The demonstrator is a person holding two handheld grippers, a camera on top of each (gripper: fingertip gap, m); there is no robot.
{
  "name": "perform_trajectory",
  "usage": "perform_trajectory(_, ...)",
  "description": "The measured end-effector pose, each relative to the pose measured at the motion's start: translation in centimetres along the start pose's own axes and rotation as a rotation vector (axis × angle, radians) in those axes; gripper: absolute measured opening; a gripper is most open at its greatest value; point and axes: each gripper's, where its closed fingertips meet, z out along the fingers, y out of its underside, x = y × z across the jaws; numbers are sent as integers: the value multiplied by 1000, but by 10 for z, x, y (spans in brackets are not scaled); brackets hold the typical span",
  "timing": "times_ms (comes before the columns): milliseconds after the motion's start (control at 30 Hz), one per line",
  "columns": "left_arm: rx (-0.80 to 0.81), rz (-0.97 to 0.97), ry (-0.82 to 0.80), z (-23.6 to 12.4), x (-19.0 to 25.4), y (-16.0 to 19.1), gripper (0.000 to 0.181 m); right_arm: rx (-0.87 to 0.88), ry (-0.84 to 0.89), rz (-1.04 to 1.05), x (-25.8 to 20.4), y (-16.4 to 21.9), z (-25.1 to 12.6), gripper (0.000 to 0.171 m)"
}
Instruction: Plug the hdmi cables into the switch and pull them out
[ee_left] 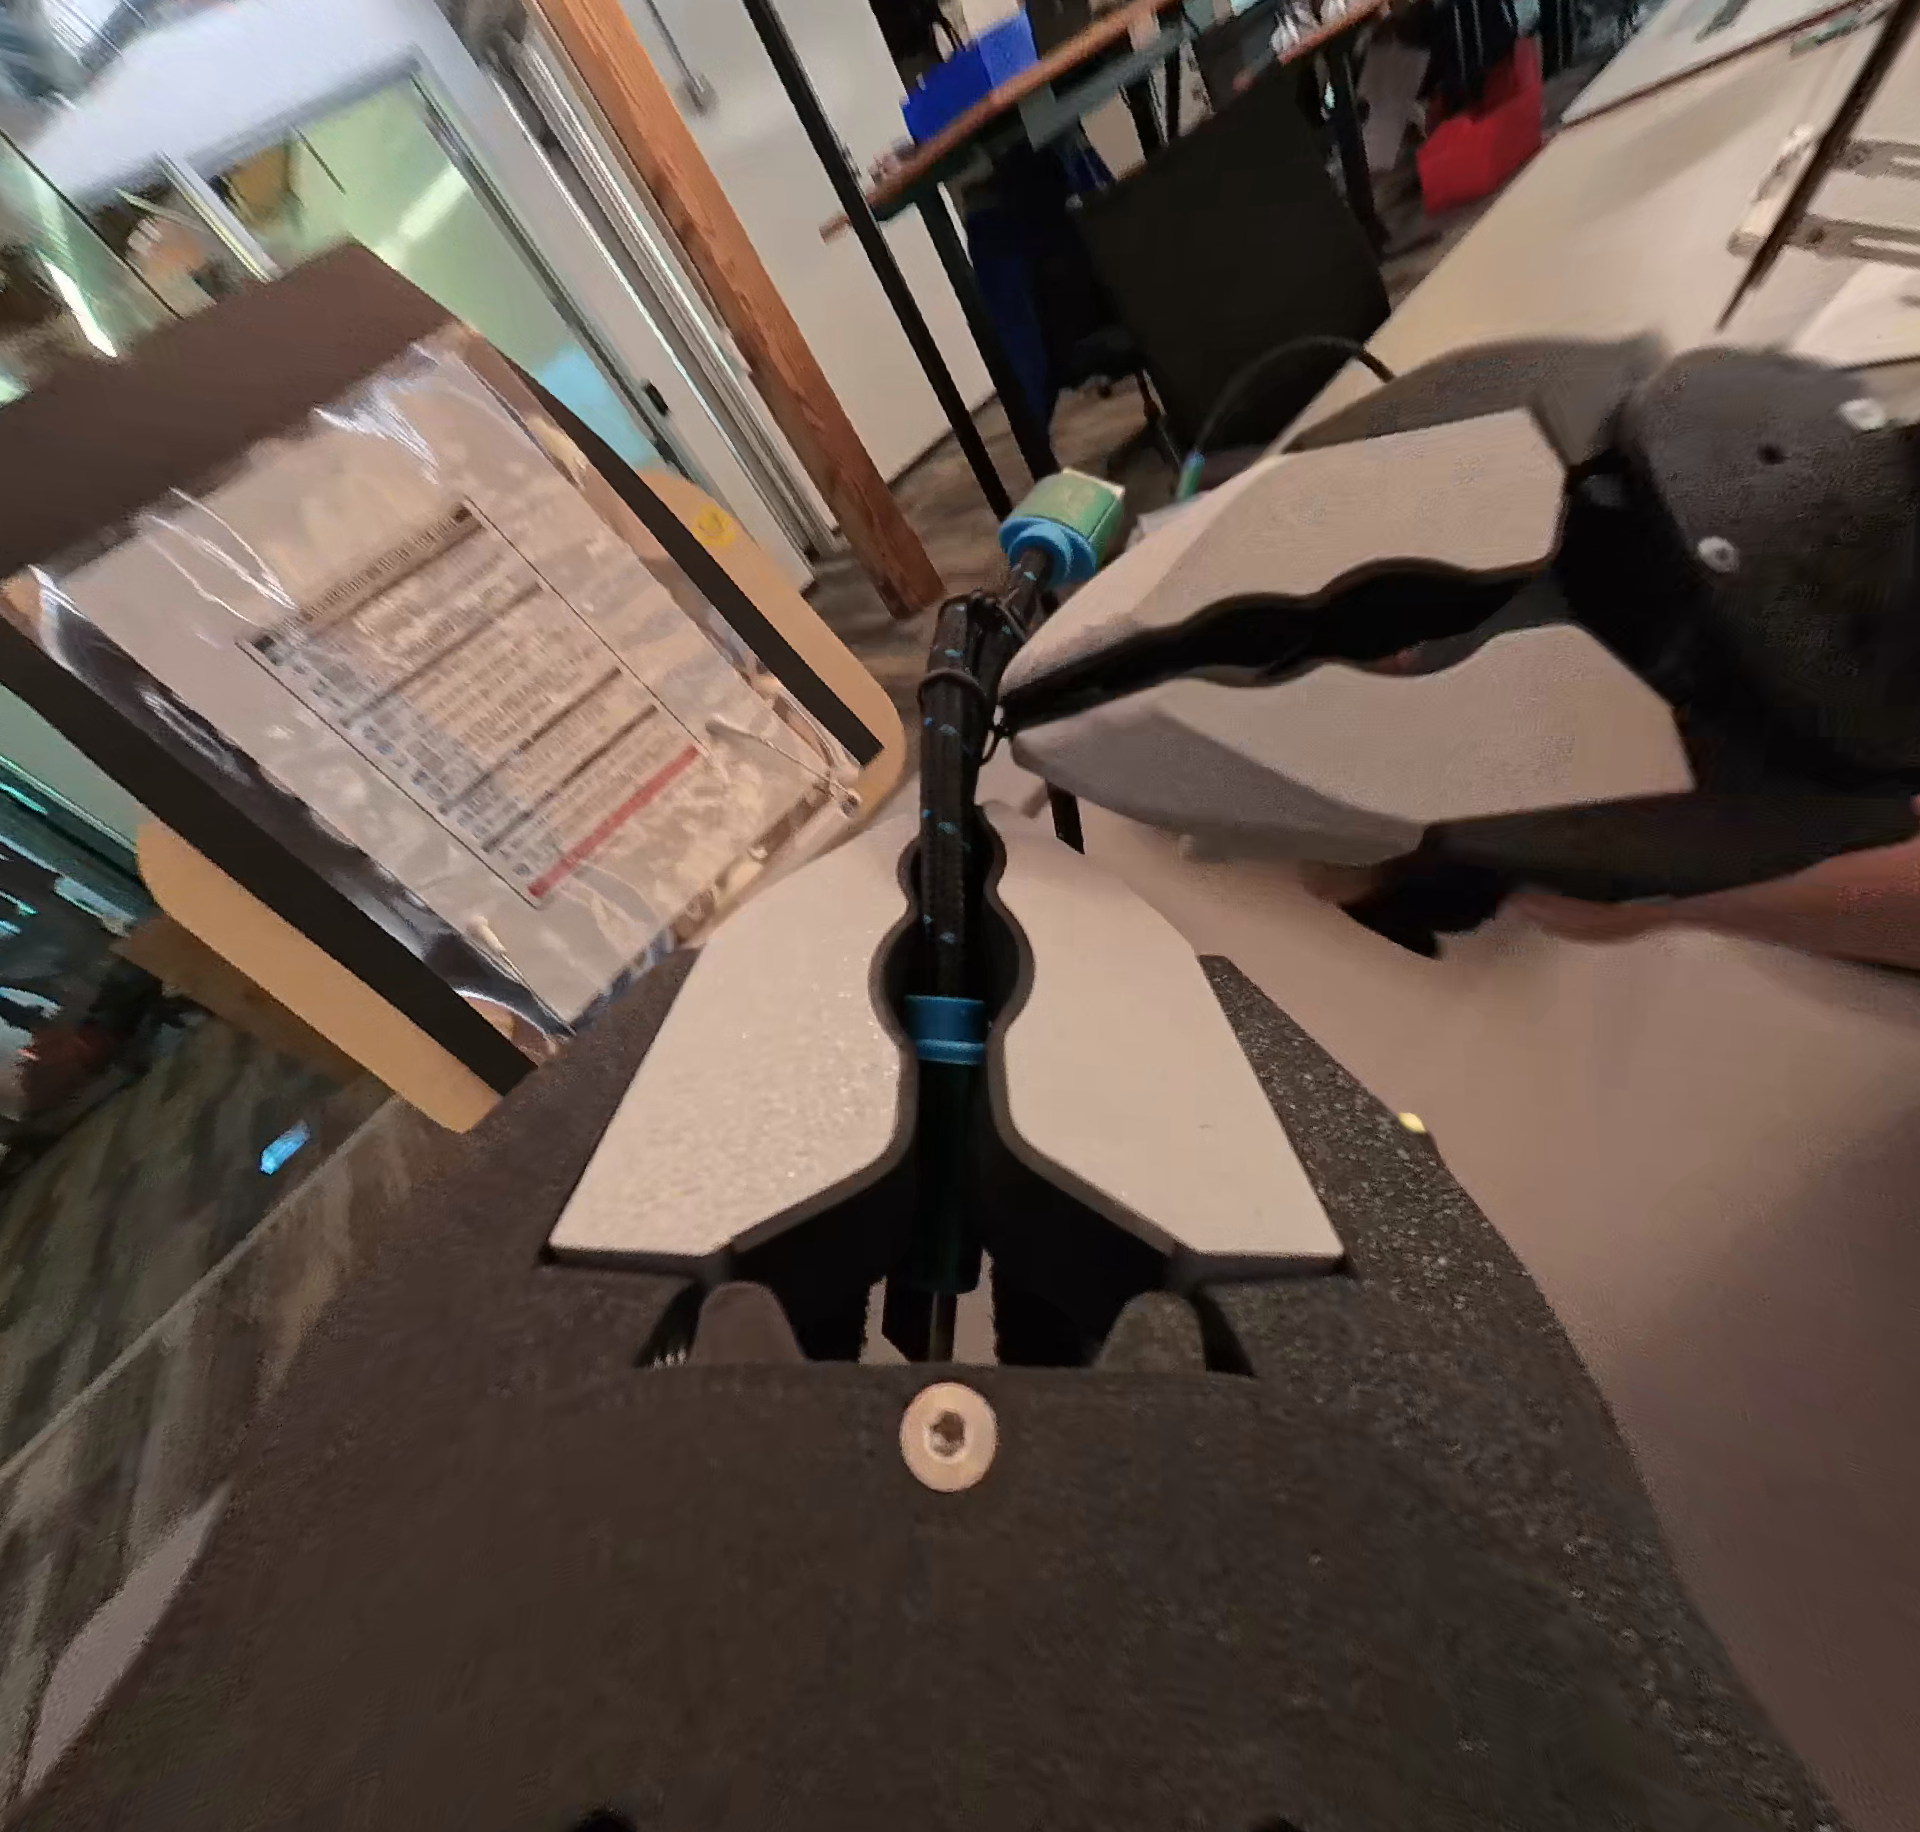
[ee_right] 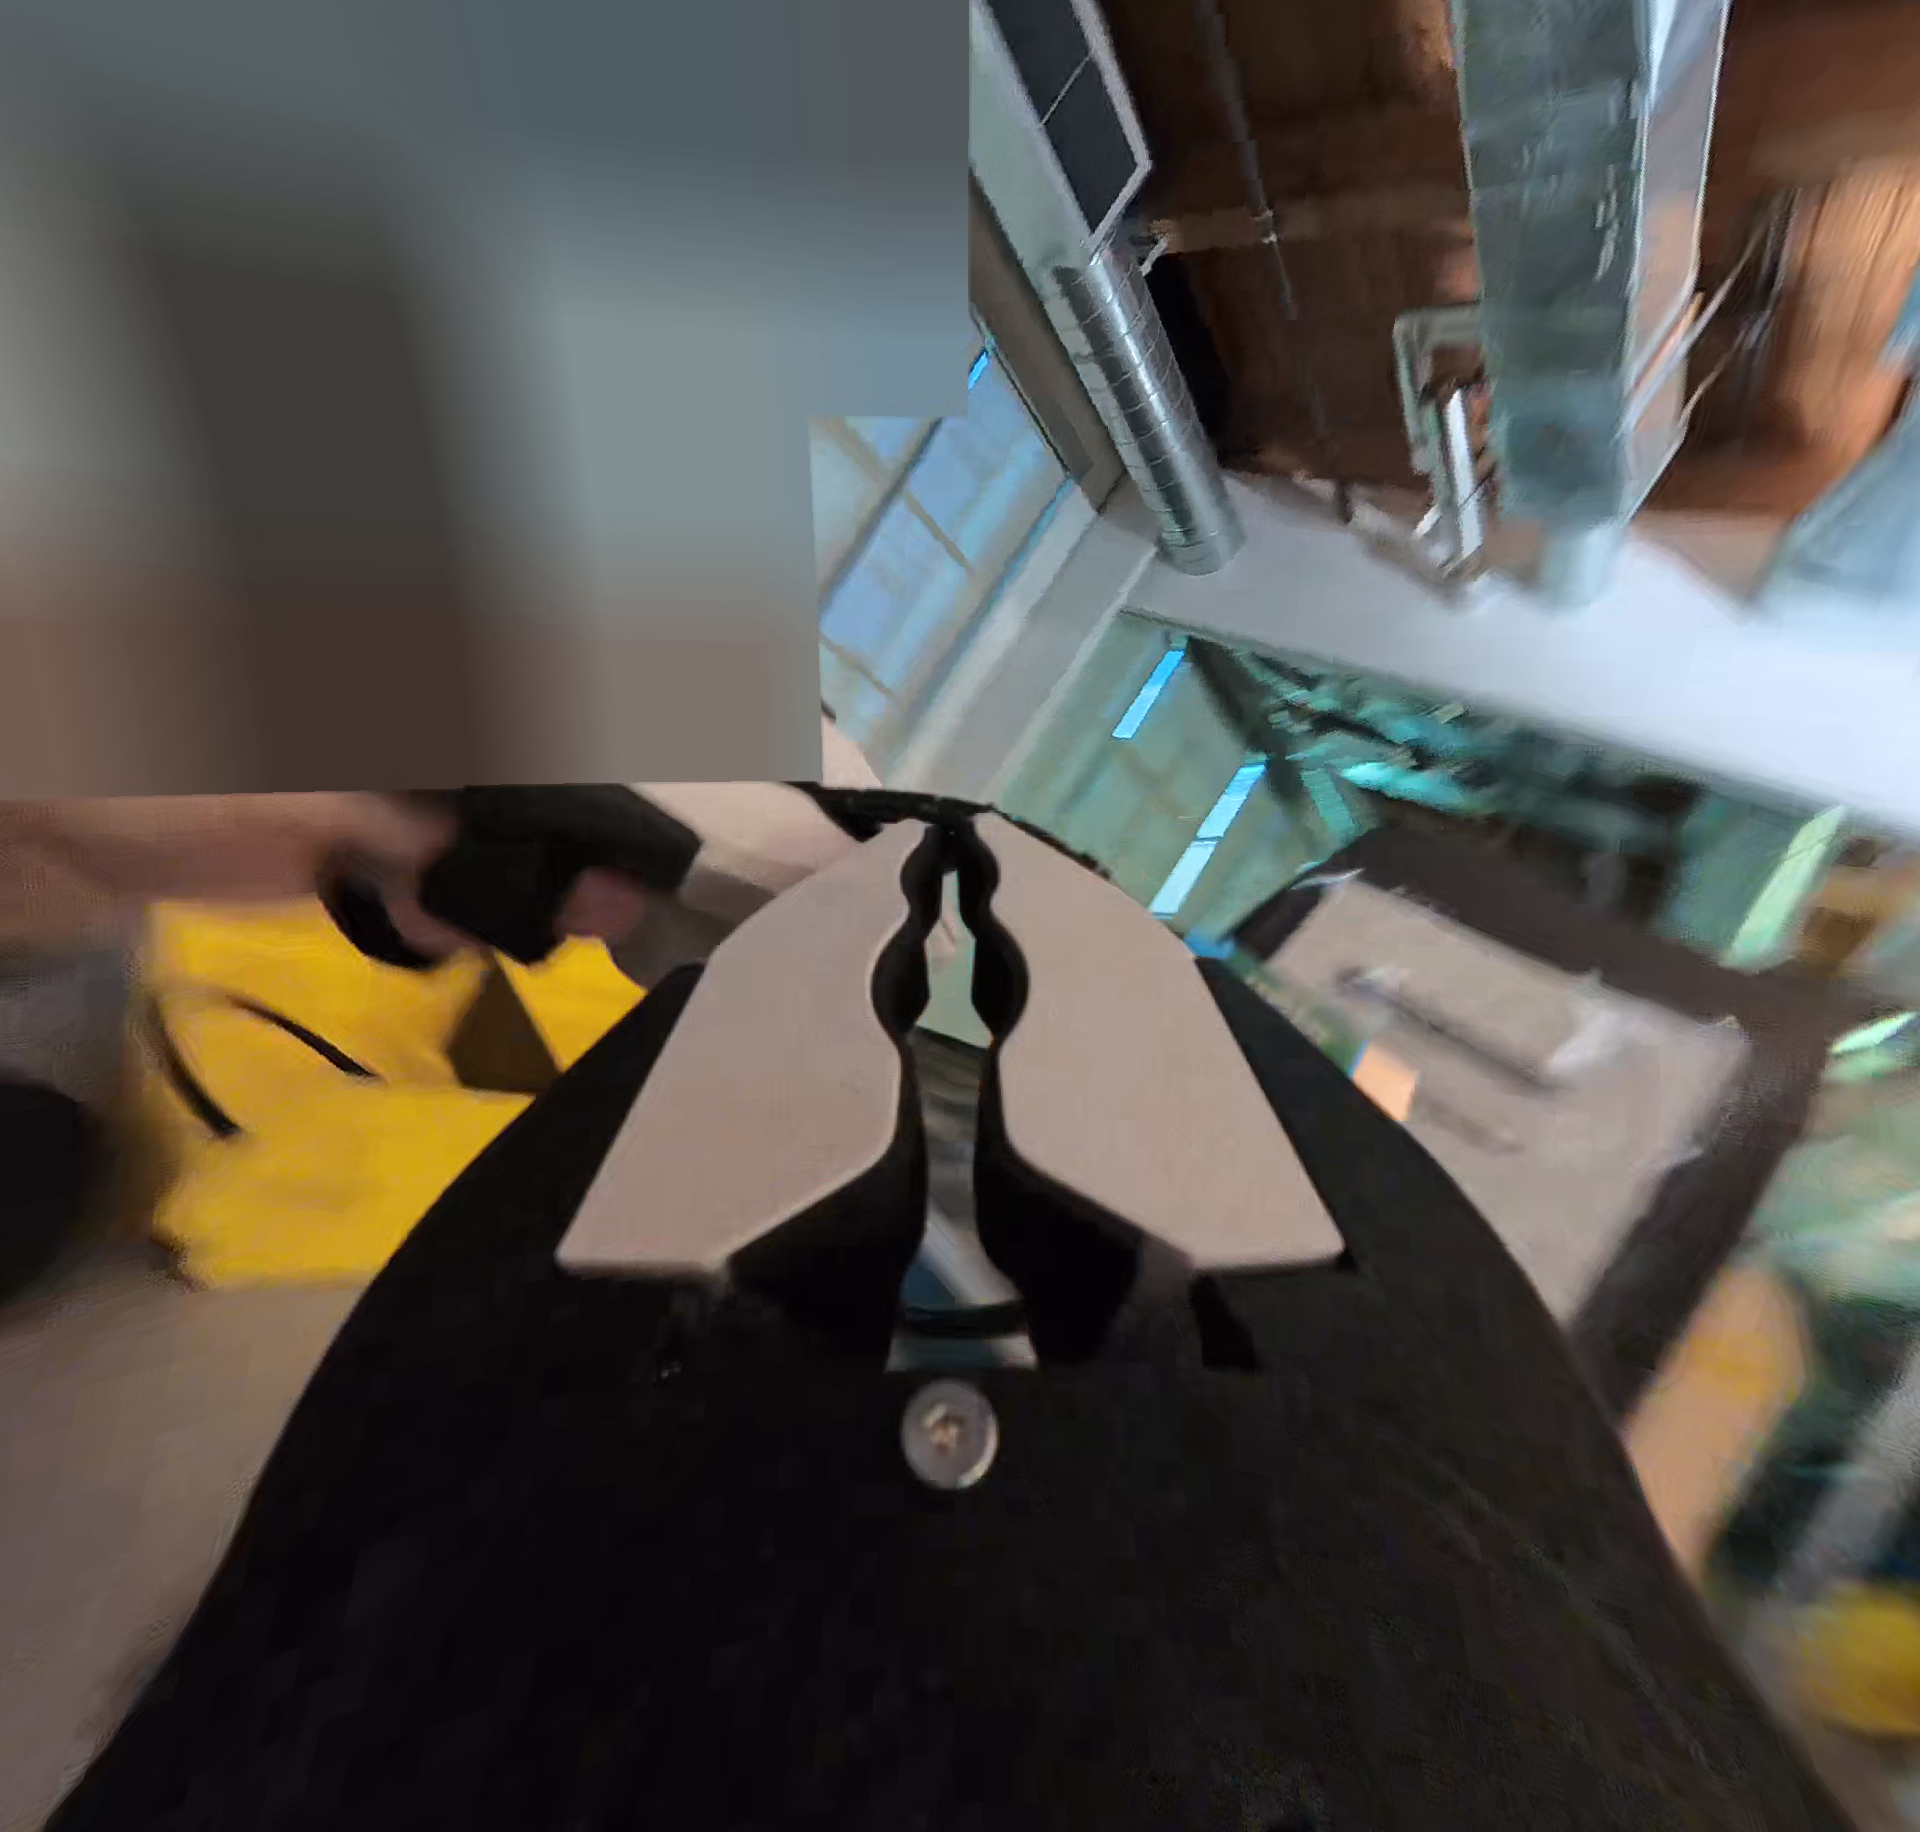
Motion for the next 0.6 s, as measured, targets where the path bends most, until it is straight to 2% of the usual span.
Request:
perform_trajectory(233,126,127,-209,6,-8,-9,4,259,-161,1158,13,5,-2,3)
perform_trajectory(433,153,189,-278,9,-17,-5,4,479,-509,2203,15,17,6,3)
perform_trajectory(500,141,205,-285,10,-20,-2,4,494,-537,2319,14,21,7,3)
perform_trajectory(567,125,219,-282,11,-22,0,5,431,-484,2276,15,23,8,3)
perform_trajectory(600,114,214,-271,12,-22,1,5,393,-440,2192,16,24,8,4)
